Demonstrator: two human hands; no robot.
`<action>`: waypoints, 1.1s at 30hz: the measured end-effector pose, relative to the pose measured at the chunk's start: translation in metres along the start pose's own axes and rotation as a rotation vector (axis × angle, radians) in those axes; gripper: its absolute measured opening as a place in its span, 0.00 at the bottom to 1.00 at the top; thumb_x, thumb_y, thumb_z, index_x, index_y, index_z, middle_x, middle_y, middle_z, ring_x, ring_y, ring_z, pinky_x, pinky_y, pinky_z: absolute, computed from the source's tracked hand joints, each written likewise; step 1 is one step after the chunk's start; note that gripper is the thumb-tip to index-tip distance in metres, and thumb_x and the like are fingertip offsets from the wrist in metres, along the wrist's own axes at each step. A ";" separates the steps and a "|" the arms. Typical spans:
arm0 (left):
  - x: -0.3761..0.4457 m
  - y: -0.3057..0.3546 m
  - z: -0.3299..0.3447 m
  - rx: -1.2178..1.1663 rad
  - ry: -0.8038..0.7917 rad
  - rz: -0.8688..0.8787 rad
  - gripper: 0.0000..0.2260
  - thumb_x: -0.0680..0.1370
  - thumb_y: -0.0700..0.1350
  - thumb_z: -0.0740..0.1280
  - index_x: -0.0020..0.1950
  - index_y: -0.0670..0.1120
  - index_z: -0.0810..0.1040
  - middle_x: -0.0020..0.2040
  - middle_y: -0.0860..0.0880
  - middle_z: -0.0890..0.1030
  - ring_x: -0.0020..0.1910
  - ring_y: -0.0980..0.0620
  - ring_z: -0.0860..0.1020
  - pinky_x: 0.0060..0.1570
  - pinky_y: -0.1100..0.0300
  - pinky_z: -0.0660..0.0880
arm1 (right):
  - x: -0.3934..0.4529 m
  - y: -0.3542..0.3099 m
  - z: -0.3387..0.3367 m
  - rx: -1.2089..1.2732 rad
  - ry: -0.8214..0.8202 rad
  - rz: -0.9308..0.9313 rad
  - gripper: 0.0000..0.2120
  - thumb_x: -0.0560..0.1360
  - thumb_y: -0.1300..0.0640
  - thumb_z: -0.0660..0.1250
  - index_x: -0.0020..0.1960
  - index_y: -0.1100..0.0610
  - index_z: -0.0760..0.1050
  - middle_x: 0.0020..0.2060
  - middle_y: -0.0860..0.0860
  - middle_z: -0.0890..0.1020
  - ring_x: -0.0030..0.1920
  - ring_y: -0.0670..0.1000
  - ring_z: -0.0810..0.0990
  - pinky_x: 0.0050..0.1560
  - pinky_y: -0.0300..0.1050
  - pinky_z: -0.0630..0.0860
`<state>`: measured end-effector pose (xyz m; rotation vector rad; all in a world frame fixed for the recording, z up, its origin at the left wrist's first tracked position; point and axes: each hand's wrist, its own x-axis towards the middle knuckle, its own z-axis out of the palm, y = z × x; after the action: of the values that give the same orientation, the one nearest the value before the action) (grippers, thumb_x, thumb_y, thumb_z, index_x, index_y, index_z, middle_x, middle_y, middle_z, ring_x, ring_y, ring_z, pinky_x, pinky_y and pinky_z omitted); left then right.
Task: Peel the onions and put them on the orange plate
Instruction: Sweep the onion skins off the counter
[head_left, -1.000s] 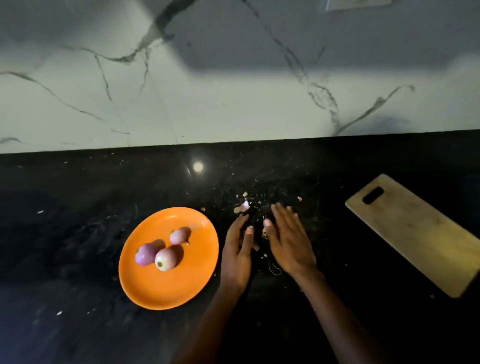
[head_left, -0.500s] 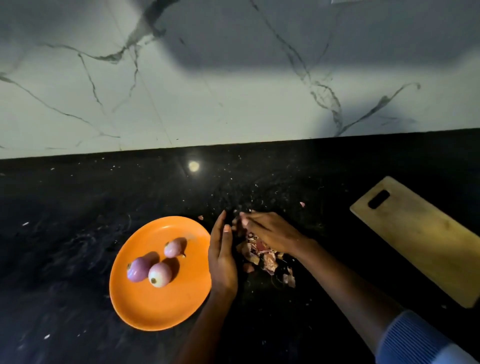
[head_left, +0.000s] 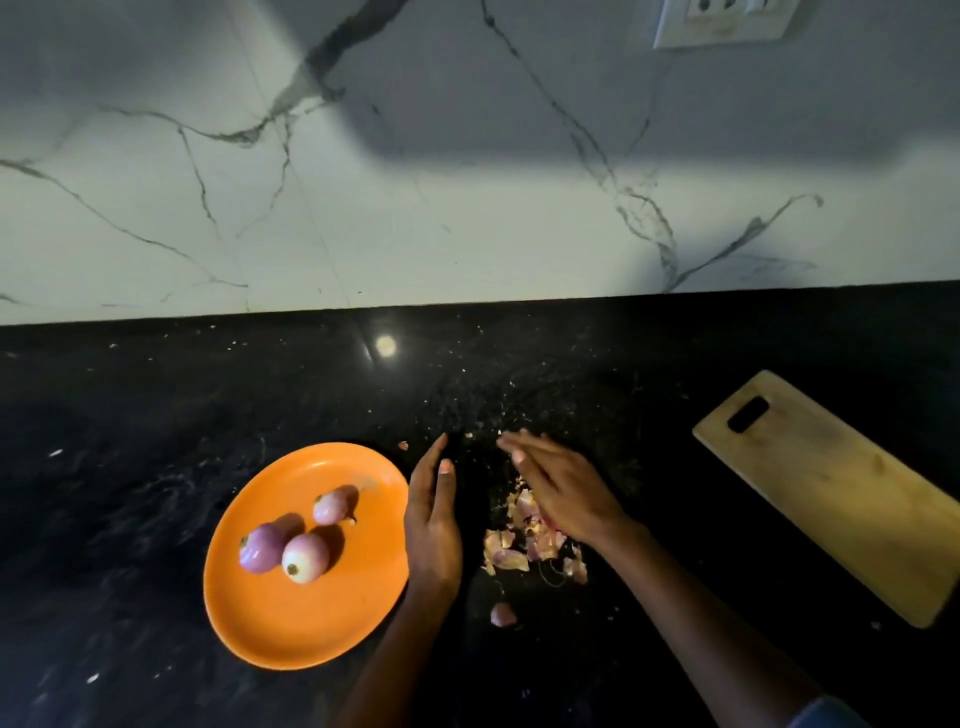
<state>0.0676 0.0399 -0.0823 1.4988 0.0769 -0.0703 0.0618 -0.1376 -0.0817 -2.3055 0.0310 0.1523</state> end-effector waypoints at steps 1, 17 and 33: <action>0.000 -0.001 -0.002 0.000 0.002 -0.001 0.16 0.84 0.48 0.60 0.72 0.52 0.74 0.70 0.57 0.76 0.71 0.61 0.70 0.75 0.53 0.64 | -0.003 -0.006 0.006 0.066 -0.046 -0.029 0.20 0.85 0.43 0.51 0.71 0.45 0.74 0.71 0.40 0.73 0.73 0.36 0.65 0.75 0.41 0.64; 0.016 0.007 -0.032 -0.151 0.161 -0.045 0.17 0.85 0.44 0.59 0.74 0.49 0.72 0.71 0.53 0.76 0.72 0.57 0.72 0.75 0.49 0.65 | 0.074 -0.064 0.036 -0.009 -0.244 -0.124 0.18 0.85 0.47 0.56 0.71 0.46 0.75 0.75 0.46 0.70 0.76 0.43 0.64 0.76 0.41 0.59; -0.020 0.019 -0.052 -0.056 -0.045 -0.122 0.21 0.80 0.60 0.61 0.69 0.52 0.78 0.69 0.52 0.79 0.72 0.52 0.73 0.75 0.42 0.62 | -0.058 -0.017 0.017 0.089 -0.071 0.029 0.22 0.84 0.39 0.49 0.74 0.40 0.69 0.73 0.34 0.67 0.77 0.36 0.58 0.78 0.44 0.56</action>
<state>0.0491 0.0930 -0.0657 1.4350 0.1332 -0.1989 0.0037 -0.1151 -0.0739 -2.2104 0.0346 0.2430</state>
